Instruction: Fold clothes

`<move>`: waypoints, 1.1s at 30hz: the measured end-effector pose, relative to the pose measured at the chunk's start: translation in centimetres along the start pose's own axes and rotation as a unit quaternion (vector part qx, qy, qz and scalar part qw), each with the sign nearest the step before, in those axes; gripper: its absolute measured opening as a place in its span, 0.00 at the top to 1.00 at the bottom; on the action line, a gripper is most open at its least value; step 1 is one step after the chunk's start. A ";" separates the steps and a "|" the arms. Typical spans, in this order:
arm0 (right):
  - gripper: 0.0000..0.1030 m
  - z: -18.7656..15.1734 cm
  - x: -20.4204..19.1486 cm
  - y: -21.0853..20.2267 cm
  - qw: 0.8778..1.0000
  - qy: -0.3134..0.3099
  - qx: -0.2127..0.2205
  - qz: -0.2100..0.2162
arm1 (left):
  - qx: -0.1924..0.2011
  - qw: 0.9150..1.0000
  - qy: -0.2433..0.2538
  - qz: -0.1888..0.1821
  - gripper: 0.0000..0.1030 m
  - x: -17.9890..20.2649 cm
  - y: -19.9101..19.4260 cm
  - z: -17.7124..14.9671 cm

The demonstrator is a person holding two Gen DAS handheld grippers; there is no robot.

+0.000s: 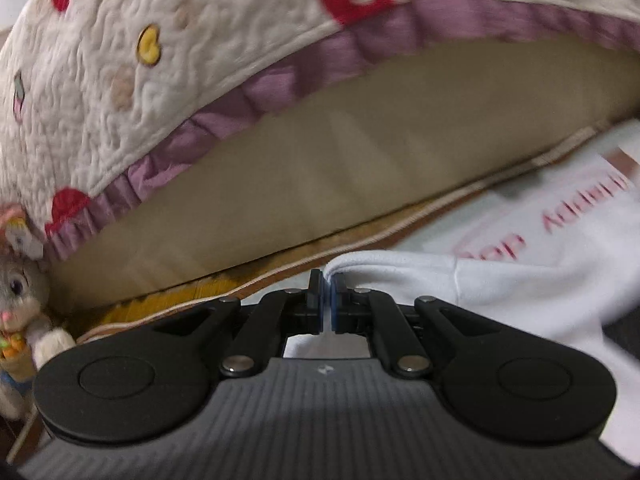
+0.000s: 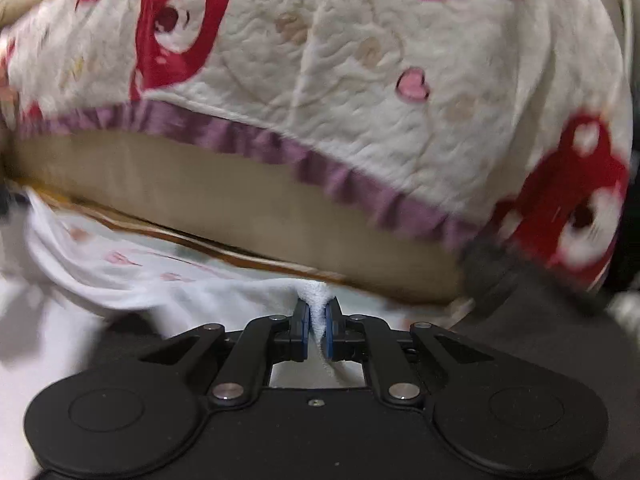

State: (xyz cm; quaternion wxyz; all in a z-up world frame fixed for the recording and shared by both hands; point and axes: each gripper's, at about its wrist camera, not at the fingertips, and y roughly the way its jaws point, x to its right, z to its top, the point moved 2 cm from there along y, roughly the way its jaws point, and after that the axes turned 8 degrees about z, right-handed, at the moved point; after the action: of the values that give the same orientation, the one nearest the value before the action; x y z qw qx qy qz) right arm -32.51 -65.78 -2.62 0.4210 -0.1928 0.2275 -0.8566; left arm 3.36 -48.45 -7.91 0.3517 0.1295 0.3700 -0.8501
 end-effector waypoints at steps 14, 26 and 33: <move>0.82 -4.0 3.5 6.8 0.995 0.072 -0.063 -0.011 | -0.063 0.995 -0.070 0.027 0.56 3.2 7.2 -2.3; 0.51 -4.1 -5.2 6.7 0.987 -0.092 -0.064 0.119 | -0.038 0.993 -0.058 -0.096 0.51 3.6 -2.1 -7.2; 0.53 -10.5 -9.5 7.8 0.972 -0.196 -0.080 0.106 | -0.048 0.993 -0.055 -0.092 0.51 4.2 -2.0 -8.2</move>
State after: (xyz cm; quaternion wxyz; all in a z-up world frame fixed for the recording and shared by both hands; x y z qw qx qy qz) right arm -27.60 -59.92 -16.85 0.5293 -0.3642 0.2276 -0.7317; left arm -1.42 -43.69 -14.52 0.2976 0.0304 0.4010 -0.8659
